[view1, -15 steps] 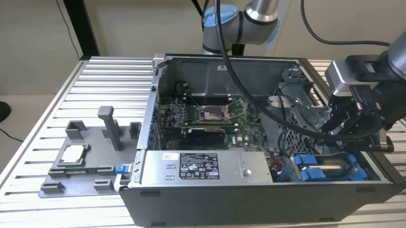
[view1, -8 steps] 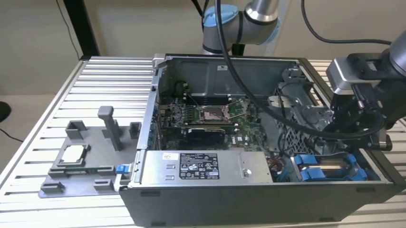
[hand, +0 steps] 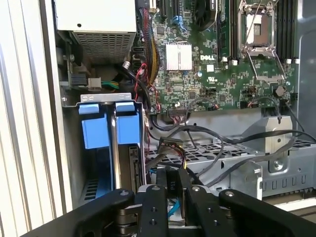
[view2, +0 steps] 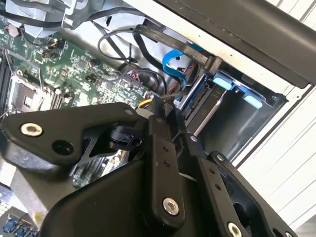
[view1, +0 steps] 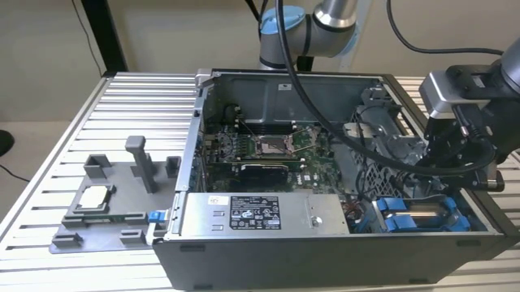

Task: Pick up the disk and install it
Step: 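Insert the first disk wire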

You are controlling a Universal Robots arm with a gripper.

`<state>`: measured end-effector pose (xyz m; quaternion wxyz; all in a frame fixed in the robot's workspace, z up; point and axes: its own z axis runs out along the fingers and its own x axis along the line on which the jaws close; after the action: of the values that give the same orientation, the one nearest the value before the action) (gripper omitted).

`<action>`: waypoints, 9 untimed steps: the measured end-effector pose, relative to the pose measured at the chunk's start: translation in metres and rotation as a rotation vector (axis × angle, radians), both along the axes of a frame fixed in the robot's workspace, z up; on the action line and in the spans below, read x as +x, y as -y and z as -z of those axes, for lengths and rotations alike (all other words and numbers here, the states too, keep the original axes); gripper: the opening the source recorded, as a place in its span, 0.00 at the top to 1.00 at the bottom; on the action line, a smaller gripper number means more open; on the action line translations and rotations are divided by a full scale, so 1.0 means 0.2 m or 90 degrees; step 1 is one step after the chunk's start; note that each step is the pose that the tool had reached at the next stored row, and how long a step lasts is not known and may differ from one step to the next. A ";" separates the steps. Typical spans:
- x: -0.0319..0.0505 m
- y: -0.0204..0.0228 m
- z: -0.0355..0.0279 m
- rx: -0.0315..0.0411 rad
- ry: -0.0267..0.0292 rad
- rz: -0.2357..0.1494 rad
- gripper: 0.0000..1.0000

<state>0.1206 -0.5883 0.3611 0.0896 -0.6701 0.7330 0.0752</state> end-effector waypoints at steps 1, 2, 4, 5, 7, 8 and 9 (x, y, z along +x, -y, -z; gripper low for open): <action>0.000 0.000 0.000 -0.0011 -0.0001 0.000 0.00; 0.000 0.000 -0.001 -0.0035 -0.0001 0.001 0.00; 0.000 0.000 0.000 -0.0078 -0.0018 0.009 0.00; 0.000 0.000 -0.001 -0.0097 -0.0038 0.013 1.00; 0.001 0.001 0.000 -0.0125 -0.0056 0.019 1.00; 0.002 0.004 0.000 -0.0134 -0.0056 0.020 1.00; 0.003 0.007 0.000 -0.0142 -0.0057 0.021 1.00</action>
<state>0.1212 -0.5897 0.3611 0.0800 -0.6587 0.7450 0.0686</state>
